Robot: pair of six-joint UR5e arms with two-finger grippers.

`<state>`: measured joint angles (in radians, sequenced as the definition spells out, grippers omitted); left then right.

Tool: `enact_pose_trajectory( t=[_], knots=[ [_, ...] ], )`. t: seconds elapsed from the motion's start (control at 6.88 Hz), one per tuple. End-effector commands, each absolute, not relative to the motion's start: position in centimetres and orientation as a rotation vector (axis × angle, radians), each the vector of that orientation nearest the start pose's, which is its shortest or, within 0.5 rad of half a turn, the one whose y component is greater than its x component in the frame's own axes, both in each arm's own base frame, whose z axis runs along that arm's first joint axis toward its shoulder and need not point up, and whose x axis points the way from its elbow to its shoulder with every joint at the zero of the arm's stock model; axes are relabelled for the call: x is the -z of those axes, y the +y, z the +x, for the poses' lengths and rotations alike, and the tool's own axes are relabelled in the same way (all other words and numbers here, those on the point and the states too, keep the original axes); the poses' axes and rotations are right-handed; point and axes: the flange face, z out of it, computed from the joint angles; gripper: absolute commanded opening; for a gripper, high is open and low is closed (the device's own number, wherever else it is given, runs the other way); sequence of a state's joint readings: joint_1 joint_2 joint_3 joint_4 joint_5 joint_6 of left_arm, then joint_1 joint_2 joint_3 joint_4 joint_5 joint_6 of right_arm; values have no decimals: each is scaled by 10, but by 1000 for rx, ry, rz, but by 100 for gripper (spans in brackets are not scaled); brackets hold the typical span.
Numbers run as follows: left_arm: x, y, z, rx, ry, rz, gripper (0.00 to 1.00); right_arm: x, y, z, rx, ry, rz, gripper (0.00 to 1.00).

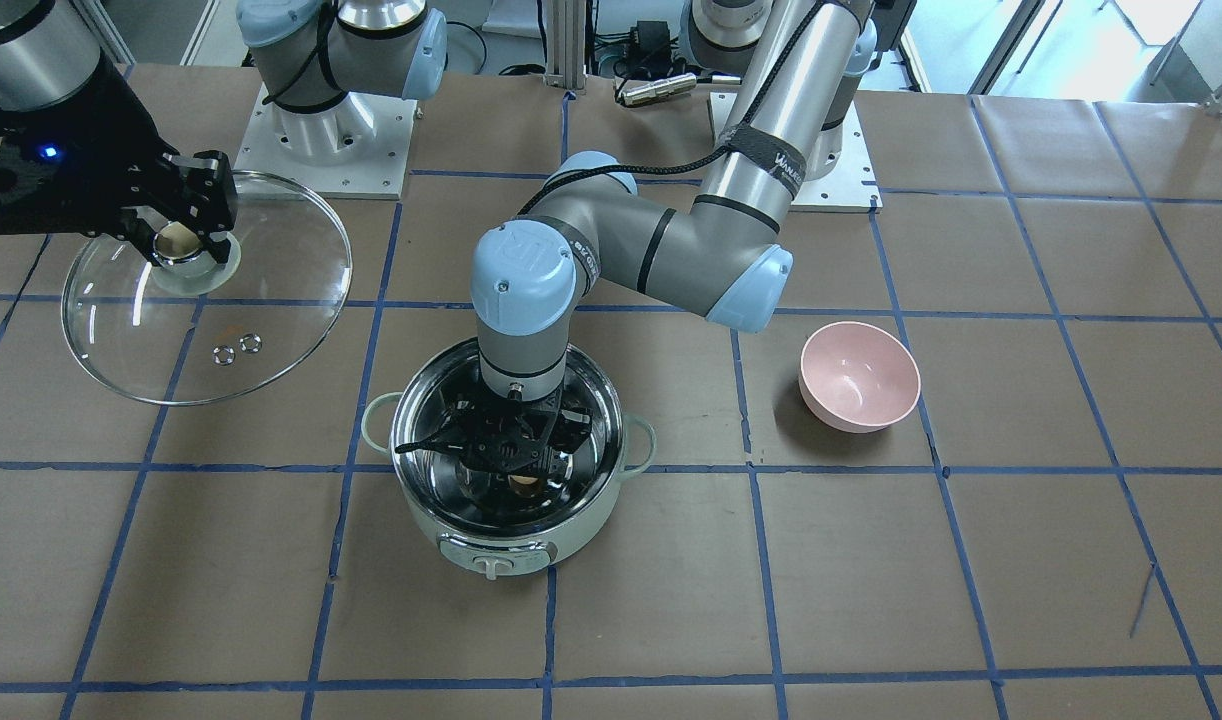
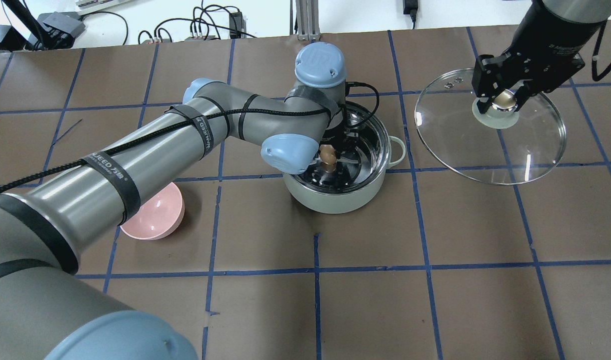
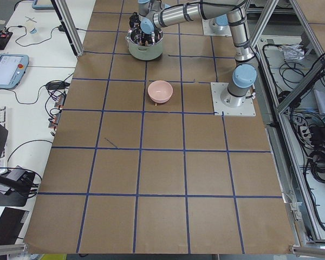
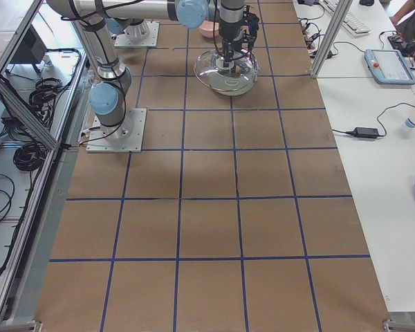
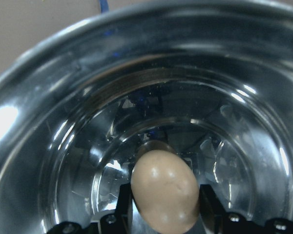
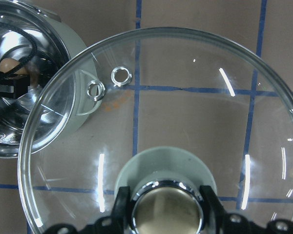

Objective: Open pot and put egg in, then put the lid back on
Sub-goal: 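Lower the egg into the pot and open the left gripper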

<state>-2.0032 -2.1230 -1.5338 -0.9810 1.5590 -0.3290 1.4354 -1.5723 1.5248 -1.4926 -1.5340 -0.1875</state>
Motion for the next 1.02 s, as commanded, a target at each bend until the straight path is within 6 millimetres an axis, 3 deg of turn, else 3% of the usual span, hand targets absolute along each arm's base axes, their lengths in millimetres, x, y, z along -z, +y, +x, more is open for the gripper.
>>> enact_pose_trajectory(
  t=[0.0, 0.15, 0.29, 0.44, 0.58, 0.87],
  knots=[
    [-242, -551, -403, 108, 3176, 164, 64, -503, -502, 70, -40, 3099, -80, 32],
    [-246, -550, -403, 112, 3187, 153, 92, -503, -501, 70, -42, 3099, -80, 32],
    [-254, -550, -404, 128, 3194, 156, 93, -503, -501, 72, -43, 3098, -85, 32],
    [-276, -547, -402, 172, 3202, 167, 100, -503, -501, 73, -45, 3098, -87, 32],
    [-320, -538, -387, 149, 3201, 153, 100, -503, -500, 75, -45, 3098, -89, 32],
    [-428, -512, -302, 108, 3192, 15, 100, -497, -495, 85, -53, 3097, -106, 31]
  ],
)
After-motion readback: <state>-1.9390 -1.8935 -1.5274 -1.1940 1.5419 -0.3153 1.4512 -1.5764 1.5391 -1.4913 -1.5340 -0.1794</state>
